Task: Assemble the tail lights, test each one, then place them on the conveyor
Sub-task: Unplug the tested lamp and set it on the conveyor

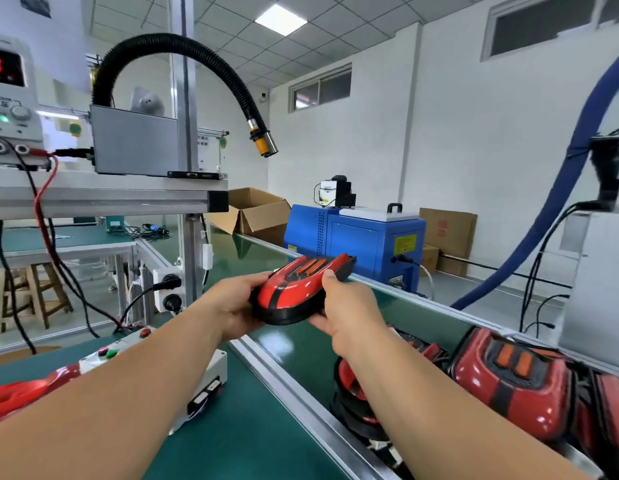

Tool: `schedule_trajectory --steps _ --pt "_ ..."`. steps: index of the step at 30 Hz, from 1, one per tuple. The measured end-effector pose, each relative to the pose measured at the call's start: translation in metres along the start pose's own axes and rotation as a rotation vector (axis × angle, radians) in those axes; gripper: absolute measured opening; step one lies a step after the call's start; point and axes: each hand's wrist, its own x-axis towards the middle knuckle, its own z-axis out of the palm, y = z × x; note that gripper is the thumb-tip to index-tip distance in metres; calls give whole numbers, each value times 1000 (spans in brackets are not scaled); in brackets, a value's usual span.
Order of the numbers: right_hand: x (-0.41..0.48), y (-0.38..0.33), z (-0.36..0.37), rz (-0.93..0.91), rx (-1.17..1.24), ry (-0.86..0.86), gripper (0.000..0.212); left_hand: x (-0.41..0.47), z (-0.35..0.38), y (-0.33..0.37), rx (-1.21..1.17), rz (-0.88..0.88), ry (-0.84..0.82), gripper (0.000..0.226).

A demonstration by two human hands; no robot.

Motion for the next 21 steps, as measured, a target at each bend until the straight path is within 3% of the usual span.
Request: schedule_trajectory --steps 10,21 --pt "-48 -70 -118 -172 -54 166 14 -45 115 15 52 129 -205 25" --pt "-120 -80 -263 -126 -133 360 16 -97 246 -63 137 66 -406 24"
